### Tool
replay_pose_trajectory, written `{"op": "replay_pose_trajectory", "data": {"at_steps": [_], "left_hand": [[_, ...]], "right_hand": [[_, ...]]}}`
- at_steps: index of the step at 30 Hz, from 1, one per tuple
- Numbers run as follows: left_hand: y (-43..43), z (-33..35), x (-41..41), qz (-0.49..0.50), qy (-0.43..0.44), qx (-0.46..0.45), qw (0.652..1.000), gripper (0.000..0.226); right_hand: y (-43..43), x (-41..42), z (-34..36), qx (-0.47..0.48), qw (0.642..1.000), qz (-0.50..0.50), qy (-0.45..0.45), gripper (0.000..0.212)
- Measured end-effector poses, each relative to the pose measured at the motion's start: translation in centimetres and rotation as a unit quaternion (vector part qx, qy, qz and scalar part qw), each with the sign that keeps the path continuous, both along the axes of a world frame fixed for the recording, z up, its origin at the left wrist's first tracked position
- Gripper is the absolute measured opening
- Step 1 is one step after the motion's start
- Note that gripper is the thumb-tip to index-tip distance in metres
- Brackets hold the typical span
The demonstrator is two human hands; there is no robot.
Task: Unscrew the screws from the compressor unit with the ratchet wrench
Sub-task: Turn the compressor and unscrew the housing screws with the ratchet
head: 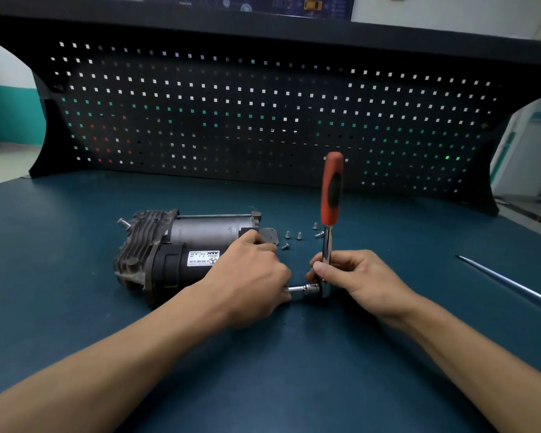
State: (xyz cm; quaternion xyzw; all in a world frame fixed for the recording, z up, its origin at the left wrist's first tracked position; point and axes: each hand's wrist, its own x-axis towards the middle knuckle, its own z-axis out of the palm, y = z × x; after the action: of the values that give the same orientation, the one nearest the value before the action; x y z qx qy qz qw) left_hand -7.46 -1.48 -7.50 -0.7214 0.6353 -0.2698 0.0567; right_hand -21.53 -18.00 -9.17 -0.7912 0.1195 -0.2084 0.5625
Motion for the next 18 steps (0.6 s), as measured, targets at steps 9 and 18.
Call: {"op": "replay_pose_trajectory", "data": {"at_steps": [9, 18], "left_hand": [[0.8, -0.1, -0.2, -0.034, 0.035, -0.015, 0.999, 0.029], [0.6, 0.0, -0.4, -0.017, 0.031, -0.005, 0.999, 0.029]], "right_hand": [[0.8, -0.2, 0.6, 0.091, 0.991, -0.018, 0.094, 0.031], [-0.2, -0.8, 1.0, 0.146, 0.980, 0.063, 0.117, 0.043]]}}
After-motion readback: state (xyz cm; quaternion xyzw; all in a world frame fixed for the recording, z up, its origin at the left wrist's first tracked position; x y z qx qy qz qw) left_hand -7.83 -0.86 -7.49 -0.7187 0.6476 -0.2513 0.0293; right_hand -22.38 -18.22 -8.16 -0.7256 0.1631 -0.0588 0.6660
